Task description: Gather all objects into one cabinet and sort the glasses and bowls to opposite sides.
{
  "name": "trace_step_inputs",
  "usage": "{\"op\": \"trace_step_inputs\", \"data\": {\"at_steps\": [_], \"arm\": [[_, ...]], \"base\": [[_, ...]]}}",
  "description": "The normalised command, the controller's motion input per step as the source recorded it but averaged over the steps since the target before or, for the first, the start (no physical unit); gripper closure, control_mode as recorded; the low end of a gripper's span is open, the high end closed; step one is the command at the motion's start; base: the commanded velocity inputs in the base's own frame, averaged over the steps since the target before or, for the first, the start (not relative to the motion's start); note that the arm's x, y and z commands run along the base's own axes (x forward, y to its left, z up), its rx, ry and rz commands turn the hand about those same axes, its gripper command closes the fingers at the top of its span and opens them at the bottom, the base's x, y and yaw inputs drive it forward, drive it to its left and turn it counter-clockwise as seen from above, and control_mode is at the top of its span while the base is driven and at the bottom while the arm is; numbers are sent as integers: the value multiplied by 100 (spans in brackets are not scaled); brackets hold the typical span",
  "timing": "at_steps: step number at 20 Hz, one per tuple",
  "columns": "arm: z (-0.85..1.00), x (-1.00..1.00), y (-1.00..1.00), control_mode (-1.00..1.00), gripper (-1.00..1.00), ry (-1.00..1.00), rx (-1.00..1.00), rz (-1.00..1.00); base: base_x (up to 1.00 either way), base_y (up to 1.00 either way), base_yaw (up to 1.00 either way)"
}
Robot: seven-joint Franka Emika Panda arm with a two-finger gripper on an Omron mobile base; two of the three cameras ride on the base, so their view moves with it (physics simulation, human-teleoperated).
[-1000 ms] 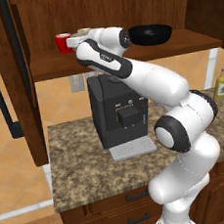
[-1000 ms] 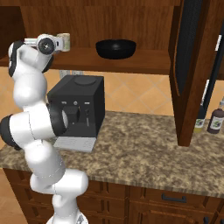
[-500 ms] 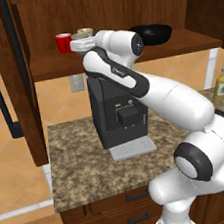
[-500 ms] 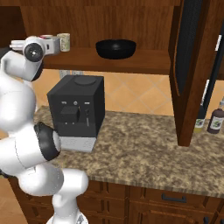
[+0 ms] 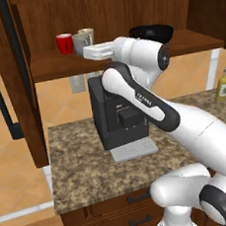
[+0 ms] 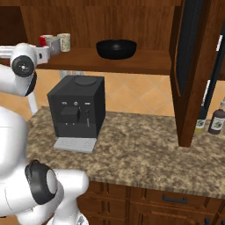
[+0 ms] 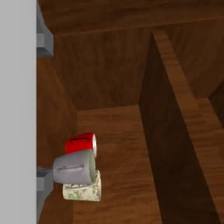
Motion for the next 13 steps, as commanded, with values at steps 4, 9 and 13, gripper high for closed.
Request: {"op": "trace_step_inputs", "data": {"at_steps": [4,9,13], "arm": [[0,-100,-42,-100,-100,-1,10,0],[0,-100,-63,-100,-100,3,16,0],[0,-100,-32,-100,-100,15,3,0]], "base": [[0,0,0],[0,0,0],[0,0,0]]}}
